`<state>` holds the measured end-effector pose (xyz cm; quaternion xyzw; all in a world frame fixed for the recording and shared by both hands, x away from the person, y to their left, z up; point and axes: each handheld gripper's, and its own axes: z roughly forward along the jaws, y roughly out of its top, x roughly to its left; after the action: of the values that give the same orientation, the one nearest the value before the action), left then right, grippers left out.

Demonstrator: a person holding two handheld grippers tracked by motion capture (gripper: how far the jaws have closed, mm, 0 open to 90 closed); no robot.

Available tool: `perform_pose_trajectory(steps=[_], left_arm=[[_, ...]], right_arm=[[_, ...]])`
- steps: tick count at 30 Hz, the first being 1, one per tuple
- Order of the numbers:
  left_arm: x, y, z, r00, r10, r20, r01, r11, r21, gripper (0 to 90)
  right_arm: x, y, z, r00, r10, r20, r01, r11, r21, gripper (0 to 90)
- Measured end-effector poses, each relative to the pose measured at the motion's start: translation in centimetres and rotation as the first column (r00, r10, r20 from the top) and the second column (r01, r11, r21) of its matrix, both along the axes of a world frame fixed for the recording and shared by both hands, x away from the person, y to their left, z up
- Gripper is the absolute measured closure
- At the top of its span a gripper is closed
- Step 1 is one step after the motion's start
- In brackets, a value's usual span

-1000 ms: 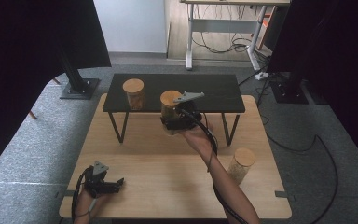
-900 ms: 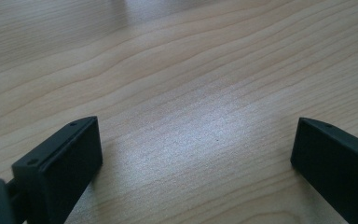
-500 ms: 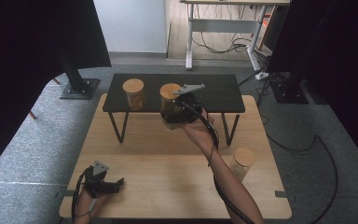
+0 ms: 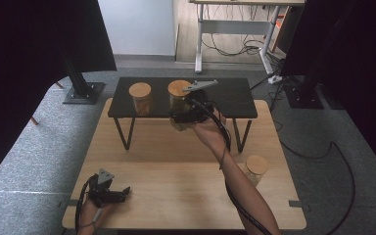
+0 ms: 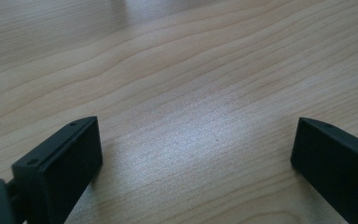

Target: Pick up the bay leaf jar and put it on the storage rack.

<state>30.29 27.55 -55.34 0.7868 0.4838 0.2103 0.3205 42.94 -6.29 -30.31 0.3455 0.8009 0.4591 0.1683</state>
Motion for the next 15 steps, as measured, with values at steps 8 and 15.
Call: perform_pose_trajectory(steps=[8, 15], left_arm=[[0.0, 0.0, 0.0, 1.0, 0.0, 0.0, 0.0, 1.0, 0.0, 1.4], [0.0, 0.0, 0.0, 1.0, 0.0, 0.0, 0.0, 1.0, 0.0, 1.4]], right_arm=[[0.2, -0.1, 0.8, 0.9998, -0.008, 0.02, 0.008, 1.0, 0.005, 24.9], [0.8, -0.2, 1.2, 0.9987, -0.024, 0.044, 0.025, 0.9995, -0.018, 24.9]])
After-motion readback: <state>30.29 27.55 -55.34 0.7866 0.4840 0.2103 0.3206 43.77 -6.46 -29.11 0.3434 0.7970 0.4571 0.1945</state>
